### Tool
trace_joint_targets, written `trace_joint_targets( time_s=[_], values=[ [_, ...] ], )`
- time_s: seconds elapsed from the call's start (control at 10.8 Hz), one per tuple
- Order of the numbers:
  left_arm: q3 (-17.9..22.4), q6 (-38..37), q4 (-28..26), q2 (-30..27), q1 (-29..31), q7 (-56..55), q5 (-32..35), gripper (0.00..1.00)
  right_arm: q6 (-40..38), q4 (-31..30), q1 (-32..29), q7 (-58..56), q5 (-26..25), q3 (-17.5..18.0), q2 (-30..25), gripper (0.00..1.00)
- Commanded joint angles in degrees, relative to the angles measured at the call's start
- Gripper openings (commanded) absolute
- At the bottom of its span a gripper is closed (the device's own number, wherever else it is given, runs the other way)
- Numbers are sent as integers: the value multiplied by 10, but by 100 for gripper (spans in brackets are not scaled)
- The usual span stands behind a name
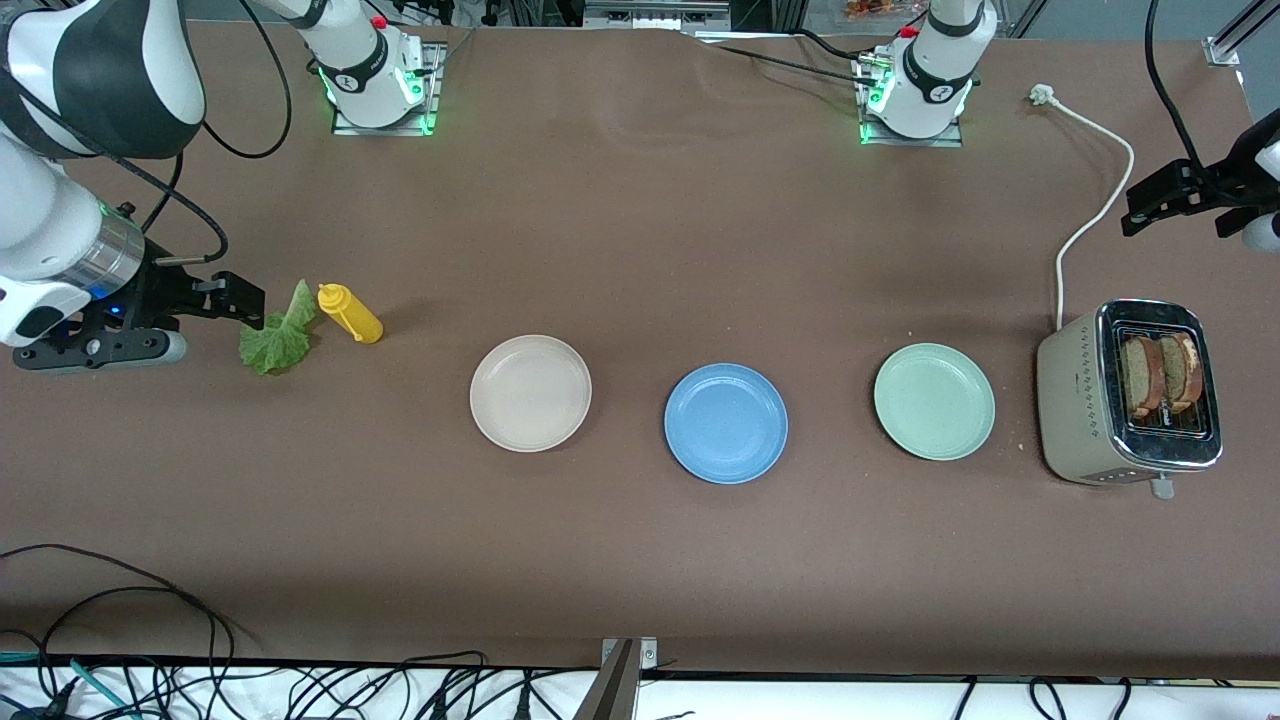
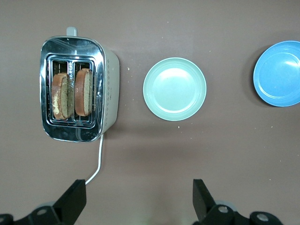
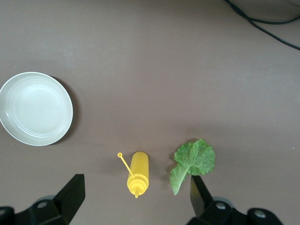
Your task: Make sandwich in blue plate with both arms
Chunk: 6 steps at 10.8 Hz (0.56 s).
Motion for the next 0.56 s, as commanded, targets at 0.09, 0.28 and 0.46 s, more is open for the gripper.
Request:
trace_joint_targets(
  time_s=[0.09,0.28,0.46],
  values=[
    [2,5,-3,-4,-2,2,-10,100,-4,6,0,0,9,0,-6,100],
    [2,5,-2,-4,-2,2,-10,100,-4,6,-1,2,9,-2,-7,100],
    [2,5,-1,-4,-2,2,-10,100,-4,5,-1,6,9,-2,-7,100]
  ],
)
